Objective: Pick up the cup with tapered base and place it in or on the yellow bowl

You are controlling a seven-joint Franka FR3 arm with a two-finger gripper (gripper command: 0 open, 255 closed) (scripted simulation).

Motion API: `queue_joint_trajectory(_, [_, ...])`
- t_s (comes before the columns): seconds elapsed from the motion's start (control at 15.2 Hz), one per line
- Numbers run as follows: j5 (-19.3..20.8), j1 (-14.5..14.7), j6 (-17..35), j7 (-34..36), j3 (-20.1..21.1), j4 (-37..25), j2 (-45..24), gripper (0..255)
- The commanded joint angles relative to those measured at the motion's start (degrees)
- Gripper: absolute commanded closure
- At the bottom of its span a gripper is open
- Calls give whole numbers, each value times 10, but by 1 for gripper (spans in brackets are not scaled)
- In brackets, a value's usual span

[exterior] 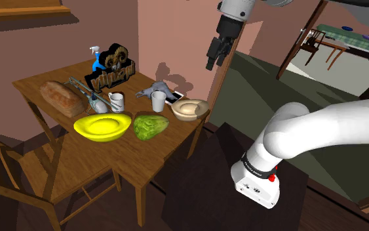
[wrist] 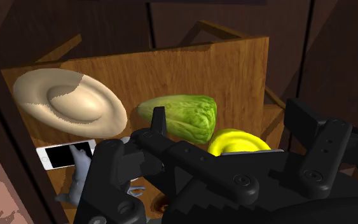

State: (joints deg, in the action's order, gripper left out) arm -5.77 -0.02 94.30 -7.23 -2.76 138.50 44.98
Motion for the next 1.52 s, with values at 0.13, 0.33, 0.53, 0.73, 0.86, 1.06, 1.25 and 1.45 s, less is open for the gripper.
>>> queue_joint_trajectory(0.13, [4, -2, 36, -12, -7, 8, -31, 0])
queue_joint_trajectory(0.33, [8, -4, 90, -30, -17, 13, -82, 0])
queue_joint_trajectory(0.53, [11, -4, 142, -47, -28, 11, -138, 0])
queue_joint_trajectory(0.73, [10, -5, 191, -66, -39, 2, -199, 0])
queue_joint_trajectory(0.86, [8, -5, 221, -78, -45, -9, -241, 0])
queue_joint_trajectory(1.06, [1, -4, 262, -97, -55, -30, -307, 0])
queue_joint_trajectory(1.25, [-9, -4, 297, -118, -63, -58, -374, 0])
queue_joint_trajectory(1.45, [-23, -6, 326, -139, -69, -94, -442, 0])
